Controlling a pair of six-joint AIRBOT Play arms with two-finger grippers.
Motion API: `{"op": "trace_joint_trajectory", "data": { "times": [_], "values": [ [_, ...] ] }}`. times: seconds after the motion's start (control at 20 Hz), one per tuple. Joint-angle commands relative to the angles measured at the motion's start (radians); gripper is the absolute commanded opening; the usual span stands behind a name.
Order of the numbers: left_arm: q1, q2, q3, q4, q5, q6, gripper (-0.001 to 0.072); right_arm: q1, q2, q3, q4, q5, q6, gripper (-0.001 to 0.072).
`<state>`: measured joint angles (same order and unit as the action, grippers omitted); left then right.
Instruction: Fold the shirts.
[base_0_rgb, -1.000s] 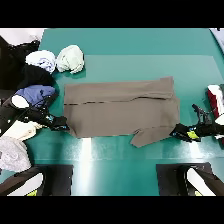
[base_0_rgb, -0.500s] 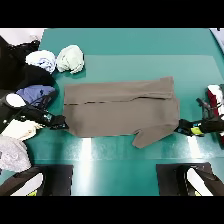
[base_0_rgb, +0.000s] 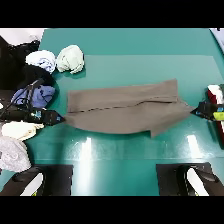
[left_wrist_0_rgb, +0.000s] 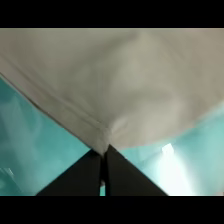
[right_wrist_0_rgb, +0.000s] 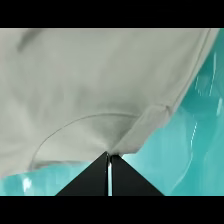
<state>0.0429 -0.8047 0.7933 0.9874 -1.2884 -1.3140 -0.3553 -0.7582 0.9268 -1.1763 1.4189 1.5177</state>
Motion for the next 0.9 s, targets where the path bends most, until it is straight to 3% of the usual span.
{"op": "trace_joint_trajectory", "data": {
  "times": [0.0,0.4,0.85],
  "values": [
    [0.000,0.011,0.002,0.071,0.216,-0.043,0.0024,0.026,-0.106,0.103,-0.002,-0.077,0.006,0.0013],
    [0.000,-0.127,0.002,0.071,0.497,-0.045,0.0024,0.248,-0.436,0.243,-0.004,-0.314,0.002,0.0013],
    [0.000,-0.307,0.025,0.000,0.750,-0.048,0.0024,0.267,-0.678,0.416,-0.005,-0.464,0.017,0.0014]
  ]
}}
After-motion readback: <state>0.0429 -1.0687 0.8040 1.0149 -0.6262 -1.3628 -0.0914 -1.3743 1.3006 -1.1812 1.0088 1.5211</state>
